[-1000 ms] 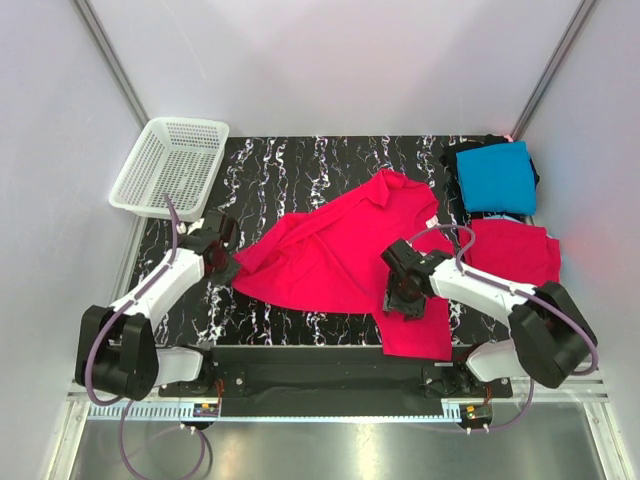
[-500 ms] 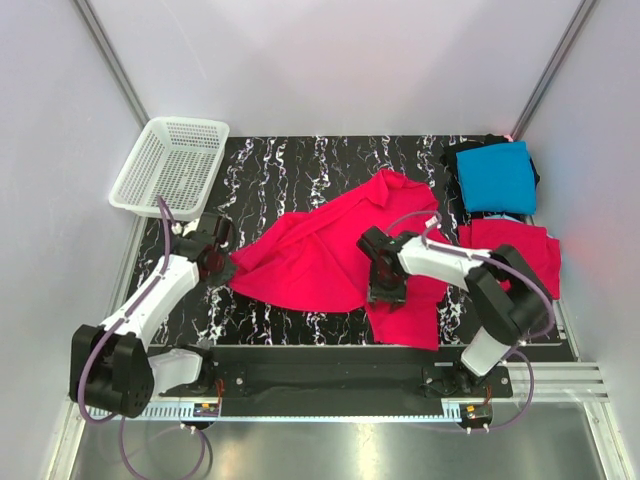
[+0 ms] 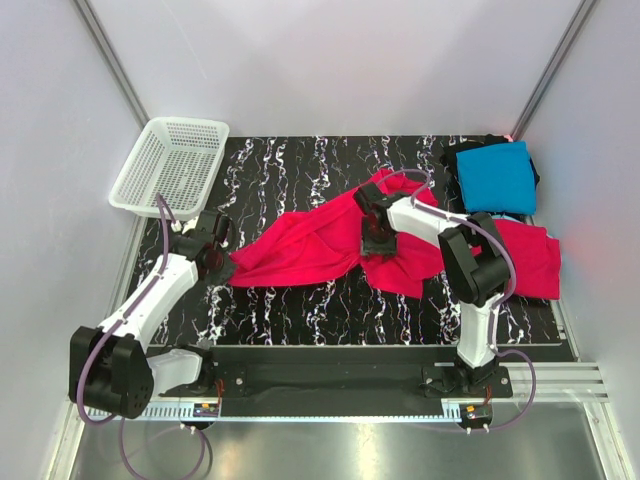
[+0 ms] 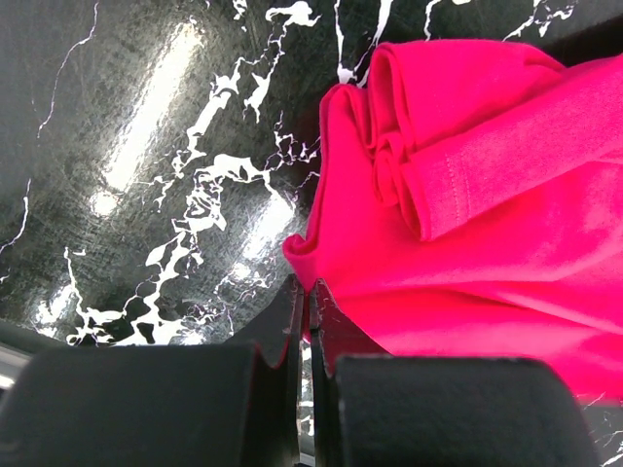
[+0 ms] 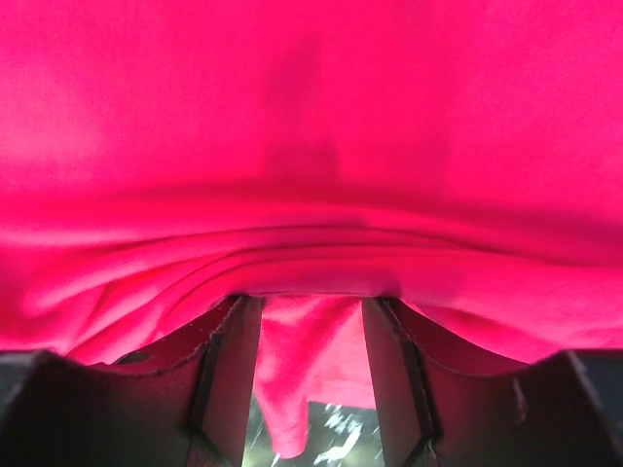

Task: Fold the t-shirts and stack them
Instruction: Flatten the tshirt out

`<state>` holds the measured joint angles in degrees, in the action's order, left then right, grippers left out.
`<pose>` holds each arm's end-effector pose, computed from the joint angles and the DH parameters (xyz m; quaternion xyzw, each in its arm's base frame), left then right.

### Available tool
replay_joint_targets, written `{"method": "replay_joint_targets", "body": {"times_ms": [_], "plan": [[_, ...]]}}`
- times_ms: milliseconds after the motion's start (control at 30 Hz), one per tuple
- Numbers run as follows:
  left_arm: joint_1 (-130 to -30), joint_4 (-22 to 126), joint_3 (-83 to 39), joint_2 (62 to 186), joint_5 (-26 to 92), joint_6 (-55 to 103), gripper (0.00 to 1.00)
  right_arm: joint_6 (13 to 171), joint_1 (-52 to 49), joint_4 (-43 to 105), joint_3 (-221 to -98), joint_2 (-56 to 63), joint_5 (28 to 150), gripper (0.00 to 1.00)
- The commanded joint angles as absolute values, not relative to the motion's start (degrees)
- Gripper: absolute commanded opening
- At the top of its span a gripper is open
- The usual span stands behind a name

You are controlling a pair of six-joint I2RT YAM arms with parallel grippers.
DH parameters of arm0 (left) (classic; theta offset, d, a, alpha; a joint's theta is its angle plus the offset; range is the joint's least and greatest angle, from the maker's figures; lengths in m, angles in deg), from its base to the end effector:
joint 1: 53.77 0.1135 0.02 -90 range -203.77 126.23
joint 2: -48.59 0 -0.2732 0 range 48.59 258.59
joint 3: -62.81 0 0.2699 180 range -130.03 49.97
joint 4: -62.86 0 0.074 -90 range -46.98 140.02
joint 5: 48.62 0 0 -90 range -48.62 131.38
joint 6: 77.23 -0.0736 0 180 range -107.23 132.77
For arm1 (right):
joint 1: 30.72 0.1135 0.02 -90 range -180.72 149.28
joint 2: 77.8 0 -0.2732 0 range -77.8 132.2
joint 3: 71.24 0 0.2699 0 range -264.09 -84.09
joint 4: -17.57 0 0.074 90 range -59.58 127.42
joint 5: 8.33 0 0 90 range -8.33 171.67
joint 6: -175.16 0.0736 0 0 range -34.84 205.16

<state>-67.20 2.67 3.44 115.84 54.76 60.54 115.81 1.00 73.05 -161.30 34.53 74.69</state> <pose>0.2336 -0.0383 0.1934 -0.3090 0.9251 0.0023 0.2208 0.3490 0.2052 0.1202 -0.0028 0.9925 0.0034 0.1225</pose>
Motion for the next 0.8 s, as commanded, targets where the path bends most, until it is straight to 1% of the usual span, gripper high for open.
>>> {"method": "replay_joint_targets", "body": {"times_ms": [0,133,200,333,400,467,600,767], "plan": [[-67.4,2.9,0.8,116.2,55.8,59.4,0.00,110.0,-0.6,70.9,-164.2,36.0,68.7,0.52],[-67.4,3.0,0.9,116.1,55.5,59.3,0.00,109.2,-0.7,71.1,-163.6,31.4,68.4,0.52],[-67.4,3.1,1.1,115.7,55.4,59.3,0.00,109.8,-0.7,71.1,-162.8,26.1,67.7,0.52],[-67.4,2.8,0.7,115.6,55.9,58.8,0.00,110.7,-0.7,72.1,-160.1,14.8,64.5,0.55],[-67.4,2.8,0.5,115.7,55.8,58.8,0.00,111.3,-0.7,74.6,-160.4,12.2,61.3,0.56],[-67.4,2.9,0.2,115.6,55.7,58.9,0.00,111.7,-0.7,76.9,-161.2,10.9,59.1,0.57],[-67.4,2.8,-0.3,115.4,55.6,58.9,0.00,113.6,-1.2,81.7,-162.3,12.6,55.0,0.57],[-67.4,2.2,-0.4,114.7,55.7,58.7,0.00,119.4,-2.1,82.3,-158.1,13.0,54.3,0.56]]}}
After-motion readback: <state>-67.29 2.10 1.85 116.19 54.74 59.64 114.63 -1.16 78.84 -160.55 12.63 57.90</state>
